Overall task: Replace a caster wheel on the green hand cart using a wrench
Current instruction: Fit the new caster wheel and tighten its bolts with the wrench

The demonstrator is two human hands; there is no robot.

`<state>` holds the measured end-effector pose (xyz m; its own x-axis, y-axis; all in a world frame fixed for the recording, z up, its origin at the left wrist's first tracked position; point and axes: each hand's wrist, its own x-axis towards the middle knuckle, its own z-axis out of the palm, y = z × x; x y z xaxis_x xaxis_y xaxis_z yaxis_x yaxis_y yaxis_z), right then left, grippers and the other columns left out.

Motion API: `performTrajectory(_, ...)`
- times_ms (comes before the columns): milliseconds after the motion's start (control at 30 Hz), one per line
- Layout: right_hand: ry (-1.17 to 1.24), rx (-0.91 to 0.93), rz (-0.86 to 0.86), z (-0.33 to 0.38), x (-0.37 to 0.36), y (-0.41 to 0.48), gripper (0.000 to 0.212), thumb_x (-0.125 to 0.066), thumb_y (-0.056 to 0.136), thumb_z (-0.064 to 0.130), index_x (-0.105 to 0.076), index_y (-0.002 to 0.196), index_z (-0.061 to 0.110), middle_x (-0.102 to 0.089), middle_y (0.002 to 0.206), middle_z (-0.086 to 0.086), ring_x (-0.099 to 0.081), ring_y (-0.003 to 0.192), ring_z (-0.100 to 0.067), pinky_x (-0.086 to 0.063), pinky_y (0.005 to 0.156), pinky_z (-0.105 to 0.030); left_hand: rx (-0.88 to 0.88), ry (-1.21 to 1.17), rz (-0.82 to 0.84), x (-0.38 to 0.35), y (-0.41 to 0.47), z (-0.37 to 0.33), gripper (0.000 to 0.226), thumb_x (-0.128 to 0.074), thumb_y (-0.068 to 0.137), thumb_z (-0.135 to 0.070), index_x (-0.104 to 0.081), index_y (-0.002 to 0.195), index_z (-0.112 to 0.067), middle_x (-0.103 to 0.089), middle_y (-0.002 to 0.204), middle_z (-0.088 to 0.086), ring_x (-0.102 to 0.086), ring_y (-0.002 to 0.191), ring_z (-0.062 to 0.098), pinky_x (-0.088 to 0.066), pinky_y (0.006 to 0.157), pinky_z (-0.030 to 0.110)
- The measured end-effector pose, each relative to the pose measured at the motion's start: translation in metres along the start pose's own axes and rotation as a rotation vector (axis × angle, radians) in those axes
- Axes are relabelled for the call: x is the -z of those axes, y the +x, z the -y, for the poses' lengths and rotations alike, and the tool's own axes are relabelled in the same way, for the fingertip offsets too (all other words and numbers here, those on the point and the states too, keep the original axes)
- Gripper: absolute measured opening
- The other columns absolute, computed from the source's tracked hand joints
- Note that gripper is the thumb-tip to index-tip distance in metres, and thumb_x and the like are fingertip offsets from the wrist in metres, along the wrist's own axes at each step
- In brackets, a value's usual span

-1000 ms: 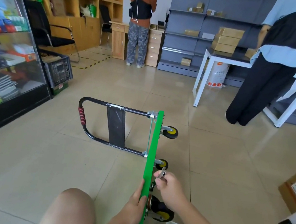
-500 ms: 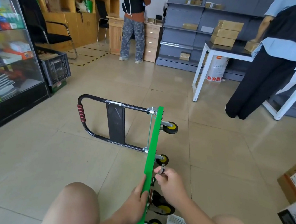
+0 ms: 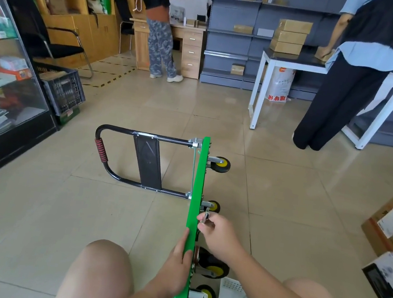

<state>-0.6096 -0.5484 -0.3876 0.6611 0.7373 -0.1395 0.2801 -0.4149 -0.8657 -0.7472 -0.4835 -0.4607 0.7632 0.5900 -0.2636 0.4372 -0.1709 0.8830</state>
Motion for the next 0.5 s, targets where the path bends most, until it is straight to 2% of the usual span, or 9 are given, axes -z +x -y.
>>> performTrajectory(67, 0.006, 0.010, 0.003, 0.000, -0.001, -0.004, 0.017, -0.065, 0.094, 0.018, -0.065, 0.096, 0.036, -0.069, 0.105, 0.009, -0.062, 0.084, 0.008, -0.043, 0.062, -0.004, -0.004, 0.000, -0.014, 0.000, -0.001, 0.000, 0.058, -0.034, 0.113, -0.025, -0.015, 0.165, -0.040, -0.035, 0.166, -0.003, -0.036, 0.150, 0.016, -0.027, 0.125, 0.031)
performTrajectory(167, -0.043, 0.047, 0.015, -0.006, -0.001, -0.013, 0.022, -0.070, 0.089, 0.015, -0.063, 0.087, 0.036, -0.066, 0.084, 0.011, -0.059, 0.065, 0.011, -0.043, 0.058, -0.006, -0.014, 0.019, -0.019, -0.001, -0.001, 0.002, 0.057, -0.034, 0.113, -0.025, -0.017, 0.165, -0.039, -0.032, 0.167, -0.003, -0.031, 0.153, 0.013, -0.022, 0.120, 0.021)
performTrajectory(300, -0.091, 0.070, 0.047, -0.013, 0.001, -0.020, 0.026, -0.075, 0.088, 0.013, -0.064, 0.086, 0.037, -0.066, 0.083, 0.012, -0.062, 0.072, 0.013, -0.048, 0.064, -0.008, -0.012, 0.016, -0.019, -0.002, -0.001, 0.001, 0.057, -0.034, 0.112, -0.025, -0.018, 0.165, -0.039, -0.032, 0.168, -0.004, -0.030, 0.153, 0.011, -0.021, 0.116, 0.017)
performTrajectory(367, -0.069, 0.060, 0.023, -0.010, 0.002, -0.017, 0.025, -0.072, 0.090, 0.012, -0.064, 0.088, 0.036, -0.068, 0.089, 0.012, -0.063, 0.075, 0.013, -0.049, 0.067, -0.007, -0.004, -0.004, -0.022, -0.001, 0.000, 0.000, 0.057, -0.035, 0.112, -0.025, -0.019, 0.164, -0.040, -0.033, 0.167, -0.003, -0.031, 0.151, 0.012, -0.023, 0.118, 0.021)
performTrajectory(500, -0.034, 0.061, -0.031, -0.002, 0.003, -0.007, 0.024, -0.070, 0.090, 0.012, -0.063, 0.088, 0.035, -0.071, 0.099, 0.008, -0.061, 0.081, 0.011, -0.041, 0.065, 0.000, 0.043, -0.079, 0.012, 0.001, 0.000, -0.005, 0.063, -0.046, 0.109, -0.031, -0.016, 0.162, -0.047, -0.038, 0.162, -0.001, -0.046, 0.139, 0.018, -0.035, 0.120, 0.034)
